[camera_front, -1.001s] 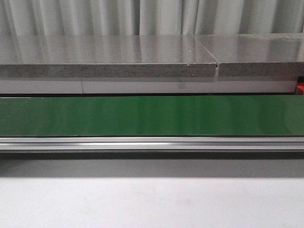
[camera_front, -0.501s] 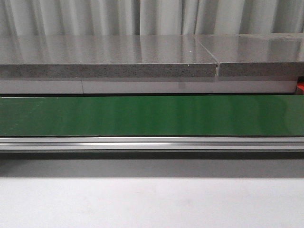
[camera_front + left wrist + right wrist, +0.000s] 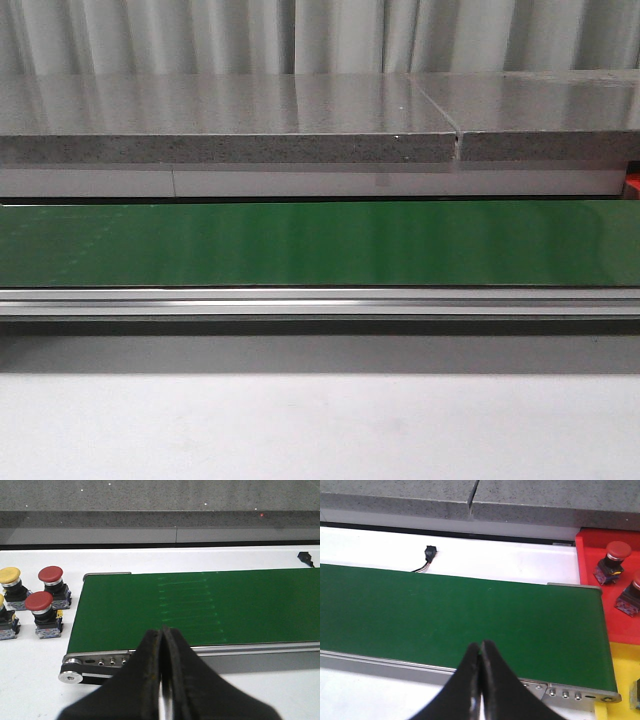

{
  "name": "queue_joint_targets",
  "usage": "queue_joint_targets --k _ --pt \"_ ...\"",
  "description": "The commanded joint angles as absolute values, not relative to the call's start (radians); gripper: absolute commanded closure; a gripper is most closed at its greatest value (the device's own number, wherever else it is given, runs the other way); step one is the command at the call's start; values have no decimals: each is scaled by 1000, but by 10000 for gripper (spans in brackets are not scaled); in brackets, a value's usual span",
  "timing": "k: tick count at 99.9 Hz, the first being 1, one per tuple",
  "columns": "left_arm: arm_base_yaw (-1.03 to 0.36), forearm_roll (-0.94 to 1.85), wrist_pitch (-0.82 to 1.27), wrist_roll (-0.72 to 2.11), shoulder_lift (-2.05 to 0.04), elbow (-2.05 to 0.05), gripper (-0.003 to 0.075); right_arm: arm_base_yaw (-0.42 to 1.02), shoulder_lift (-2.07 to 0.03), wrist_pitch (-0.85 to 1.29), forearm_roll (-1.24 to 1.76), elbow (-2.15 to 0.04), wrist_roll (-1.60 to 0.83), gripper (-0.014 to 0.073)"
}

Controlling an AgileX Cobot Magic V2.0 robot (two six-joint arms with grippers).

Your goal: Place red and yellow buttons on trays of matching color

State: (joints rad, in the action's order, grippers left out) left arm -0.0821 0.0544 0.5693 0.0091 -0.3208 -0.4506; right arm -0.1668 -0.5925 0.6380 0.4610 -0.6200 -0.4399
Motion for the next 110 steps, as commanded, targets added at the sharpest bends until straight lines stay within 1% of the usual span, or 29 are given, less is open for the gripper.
queue_joint_targets --k 1,18,21,26,30,32,37,38,40,42,44,46,53,54,56,59,63,102,110 --pt "-90 67 497 8 -329 -478 739 -167 -593 582 483 -643 -451 659" --pt "-90 67 502 8 -329 -478 730 -167 -593 582 483 -643 -451 659" --pt "-90 67 504 8 -329 -478 716 -167 -593 582 483 -643 -451 659" --pt "-90 67 506 8 -329 -478 672 -167 -593 582 483 -643 -451 659" --pt "-90 67 506 8 -329 -478 615 -167 -593 582 483 -643 -451 659" --pt "-90 67 506 8 -329 -478 569 -167 -593 582 483 -643 -451 659" --pt "-90 67 506 8 -329 -478 489 -167 -593 582 483 -643 -451 659" --pt "-90 67 506 8 -329 -478 460 -167 -593 582 483 -643 -451 659" --pt "-90 67 506 8 -329 -478 430 -167 -593 582 483 -643 -451 659" --pt "-90 67 506 8 -329 -478 367 -167 -593 582 483 -643 -451 659" --pt "-90 67 506 8 -329 -478 336 -167 -593 582 483 -643 -451 659" --pt "-90 67 506 8 -329 -478 274 -167 -593 582 483 -643 -451 659" --pt "-90 67 504 8 -329 -478 145 -167 -593 582 483 -643 -451 659" --pt "-90 67 504 8 -329 -478 145 -167 -593 582 483 -643 -451 659" --pt "-90 67 504 8 -329 -478 113 -167 -593 582 483 -643 -451 659" --pt "-90 67 504 8 -329 -478 93 -167 -593 582 483 -643 -451 659" --pt "-90 67 504 8 -329 -478 83 -167 -593 582 483 -643 -451 659" --pt "-88 67 507 8 -329 -480 84 -167 -593 582 483 -643 -451 659" --pt "-79 28 505 -62 -342 -504 84 -167 -593 582 483 -643 -451 659"
